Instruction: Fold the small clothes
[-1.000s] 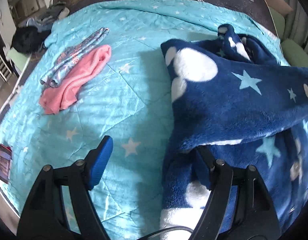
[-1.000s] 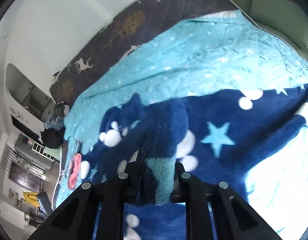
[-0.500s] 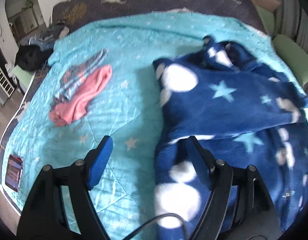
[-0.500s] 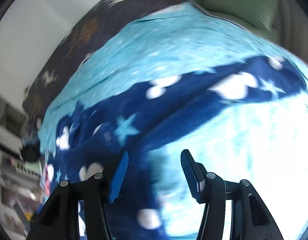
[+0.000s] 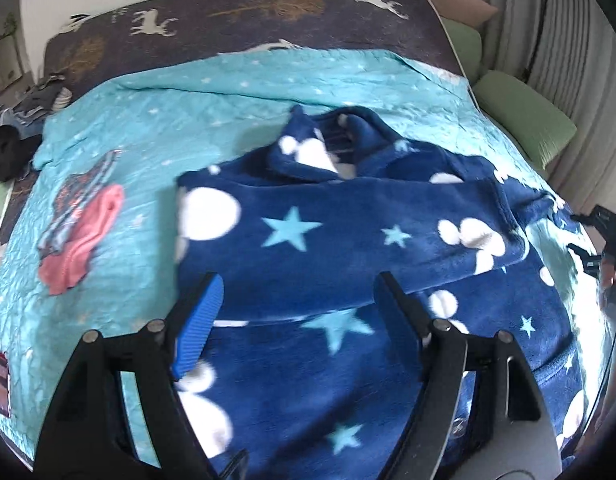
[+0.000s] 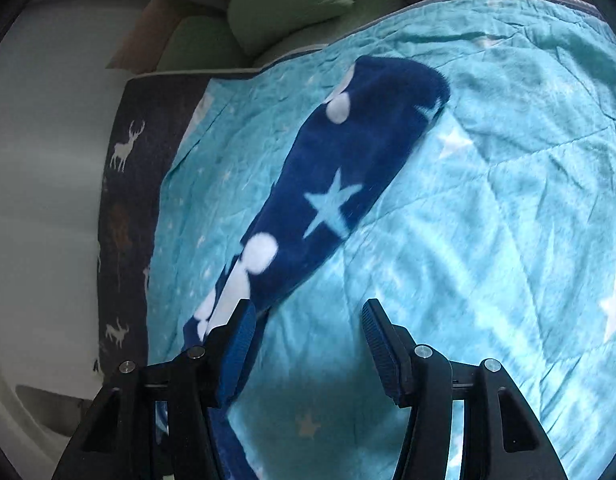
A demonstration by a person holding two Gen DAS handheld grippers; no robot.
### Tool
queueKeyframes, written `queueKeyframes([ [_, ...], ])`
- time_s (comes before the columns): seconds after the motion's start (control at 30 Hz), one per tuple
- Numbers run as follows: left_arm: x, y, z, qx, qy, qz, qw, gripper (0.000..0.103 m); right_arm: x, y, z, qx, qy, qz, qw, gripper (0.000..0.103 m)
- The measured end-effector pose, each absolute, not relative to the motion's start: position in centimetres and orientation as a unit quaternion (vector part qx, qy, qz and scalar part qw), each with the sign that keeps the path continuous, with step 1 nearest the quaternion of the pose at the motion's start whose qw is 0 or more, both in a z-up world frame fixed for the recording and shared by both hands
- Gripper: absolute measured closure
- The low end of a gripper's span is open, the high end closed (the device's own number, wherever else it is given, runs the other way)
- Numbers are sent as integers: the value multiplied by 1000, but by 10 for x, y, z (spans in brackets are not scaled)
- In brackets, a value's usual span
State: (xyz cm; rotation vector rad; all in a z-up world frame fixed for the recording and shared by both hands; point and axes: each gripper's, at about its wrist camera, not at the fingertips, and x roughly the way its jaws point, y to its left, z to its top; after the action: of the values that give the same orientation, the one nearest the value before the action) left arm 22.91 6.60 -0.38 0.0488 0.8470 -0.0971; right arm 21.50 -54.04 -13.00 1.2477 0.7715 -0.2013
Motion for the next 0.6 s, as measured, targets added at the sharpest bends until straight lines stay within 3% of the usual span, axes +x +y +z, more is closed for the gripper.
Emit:
queueKeyframes([
  [0.33, 255, 21, -18, 41, 426, -66, 901, 25, 257, -571, -152, 627, 320, -128, 699, 39],
  [0.5, 259, 9, -26, 63, 431, -71, 898, 25, 255, -597, -160, 654, 277, -171, 683, 40],
  [0.6, 263, 10, -29, 54, 435, -75, 895, 25, 258, -610, -161, 651, 274, -181, 684, 46],
])
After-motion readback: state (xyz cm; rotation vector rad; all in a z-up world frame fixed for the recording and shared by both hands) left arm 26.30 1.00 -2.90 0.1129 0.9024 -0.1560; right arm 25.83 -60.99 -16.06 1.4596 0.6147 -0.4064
